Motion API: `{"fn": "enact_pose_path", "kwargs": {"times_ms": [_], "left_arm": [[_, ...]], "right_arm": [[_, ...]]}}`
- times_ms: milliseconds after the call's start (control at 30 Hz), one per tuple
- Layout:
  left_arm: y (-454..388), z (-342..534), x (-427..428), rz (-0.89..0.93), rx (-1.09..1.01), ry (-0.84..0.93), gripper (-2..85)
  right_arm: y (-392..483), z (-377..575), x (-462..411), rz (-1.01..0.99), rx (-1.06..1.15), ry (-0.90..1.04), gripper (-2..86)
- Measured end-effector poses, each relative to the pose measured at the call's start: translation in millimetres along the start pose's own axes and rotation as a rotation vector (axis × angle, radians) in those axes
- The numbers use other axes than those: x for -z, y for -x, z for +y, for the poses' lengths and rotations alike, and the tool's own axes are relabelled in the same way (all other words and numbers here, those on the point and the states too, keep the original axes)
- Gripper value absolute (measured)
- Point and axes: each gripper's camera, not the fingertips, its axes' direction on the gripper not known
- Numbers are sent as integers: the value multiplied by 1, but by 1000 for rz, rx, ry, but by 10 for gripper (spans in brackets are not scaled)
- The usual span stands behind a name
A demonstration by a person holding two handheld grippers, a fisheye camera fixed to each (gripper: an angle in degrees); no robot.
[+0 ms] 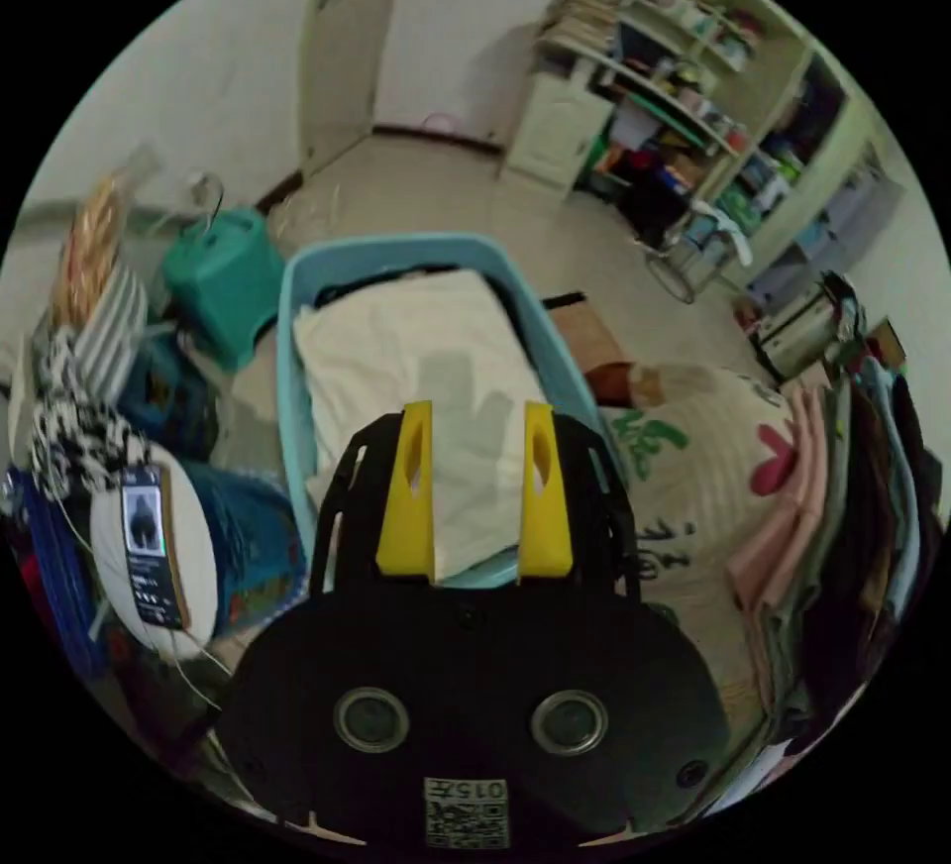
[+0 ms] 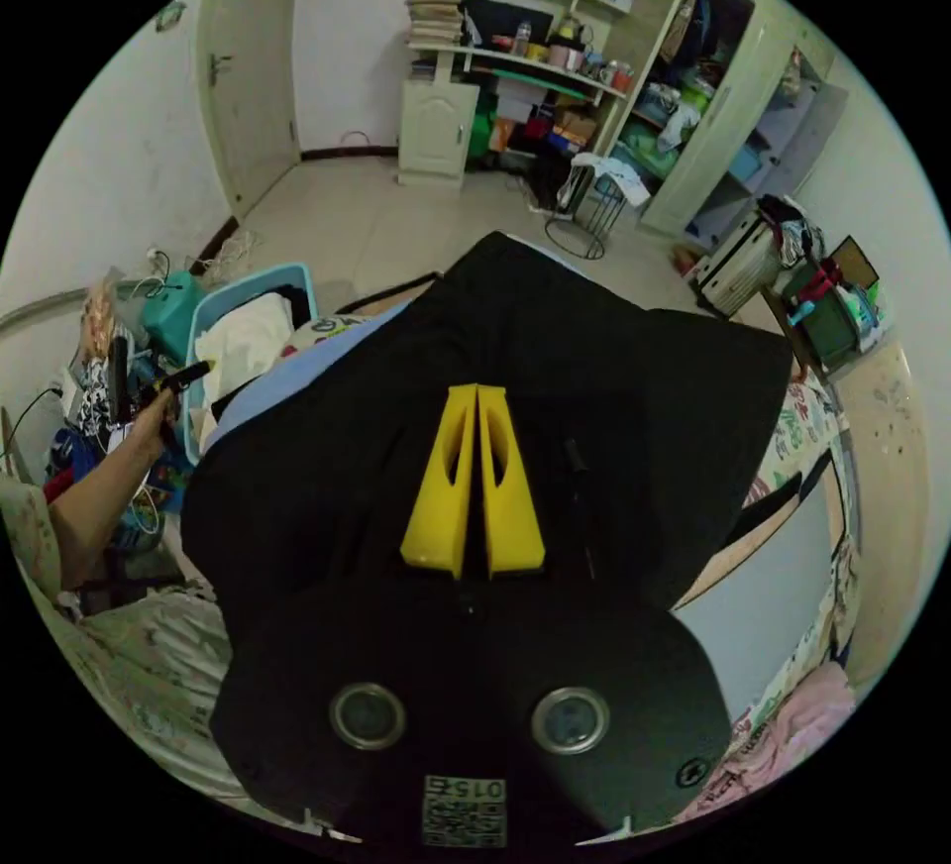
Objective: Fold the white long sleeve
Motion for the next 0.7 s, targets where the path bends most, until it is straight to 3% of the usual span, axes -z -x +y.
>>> {"fn": "enact_pose_path", "kwargs": {"times_ms": [300,467,600,700], "left_arm": [[20,-17,-74,-35,316,144,165],[-7,-26,-90,-91,300,178,125],[-9,-45,-64,41,340,187,41],[-48,-60,-7,96,159,50,26]], "right_arm": [[18,16,9,42,22,15,-6],[23,11,31,106,46,12,-6],[11,-4,63,117,49,11,-7],[-2,-21,92,118,48,9,-7]]}}
